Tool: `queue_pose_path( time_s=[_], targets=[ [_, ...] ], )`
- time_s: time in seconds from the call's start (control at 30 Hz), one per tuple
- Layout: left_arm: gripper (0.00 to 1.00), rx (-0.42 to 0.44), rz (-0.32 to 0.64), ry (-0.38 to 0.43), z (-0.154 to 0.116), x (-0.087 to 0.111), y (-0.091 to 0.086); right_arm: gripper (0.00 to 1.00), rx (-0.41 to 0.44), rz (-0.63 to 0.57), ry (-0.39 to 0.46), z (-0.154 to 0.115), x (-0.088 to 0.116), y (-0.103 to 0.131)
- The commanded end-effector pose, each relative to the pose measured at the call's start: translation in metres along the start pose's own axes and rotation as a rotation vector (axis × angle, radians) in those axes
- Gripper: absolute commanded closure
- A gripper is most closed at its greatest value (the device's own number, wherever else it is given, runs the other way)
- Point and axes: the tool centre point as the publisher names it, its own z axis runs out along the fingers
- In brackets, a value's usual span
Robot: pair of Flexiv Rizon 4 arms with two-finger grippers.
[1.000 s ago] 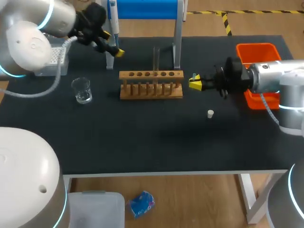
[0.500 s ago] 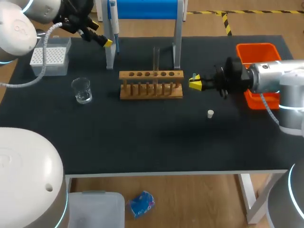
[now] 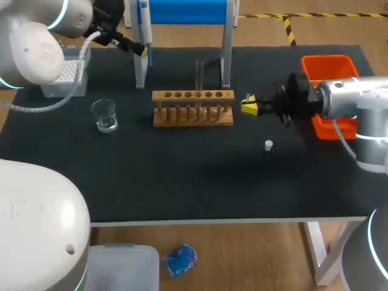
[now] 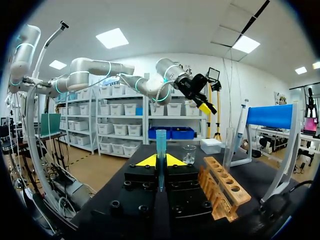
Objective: Invert the test tube, pick up the pipette, mount the tip to pipette, aspirate from beaker and dispense into the tube, eject the tip, return the pipette, and cap with the stopper.
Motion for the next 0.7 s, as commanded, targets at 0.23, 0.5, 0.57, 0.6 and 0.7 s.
queue_pose_path(
  time_s=[0.23, 0.5, 0.57, 0.6, 0.7],
  targets=[
    [0.00, -0.040, -0.135, -0.251, 0.036, -0.024, -0.026, 1.00, 0.002, -0.001, -0.001, -0.001, 0.001, 0.001],
    [0.00, 0.003, -0.221, -0.322, 0.042, -0.035, -0.040, 1.00, 0.002, -0.001, -0.001, -0.001, 0.001, 0.001],
    [0.00, 0.017, -0.236, -0.337, 0.045, -0.037, -0.044, 1.00, 0.002, -0.001, -0.001, -0.001, 0.001, 0.001],
    [0.00, 0.022, -0.244, -0.349, 0.045, -0.036, -0.047, 1.00, 0.002, -0.001, -0.001, -0.001, 0.001, 0.001],
    [0.00, 0.040, -0.268, -0.379, 0.047, -0.035, -0.053, 1.00, 0.002, -0.001, -0.001, -0.001, 0.001, 0.001]
  ],
)
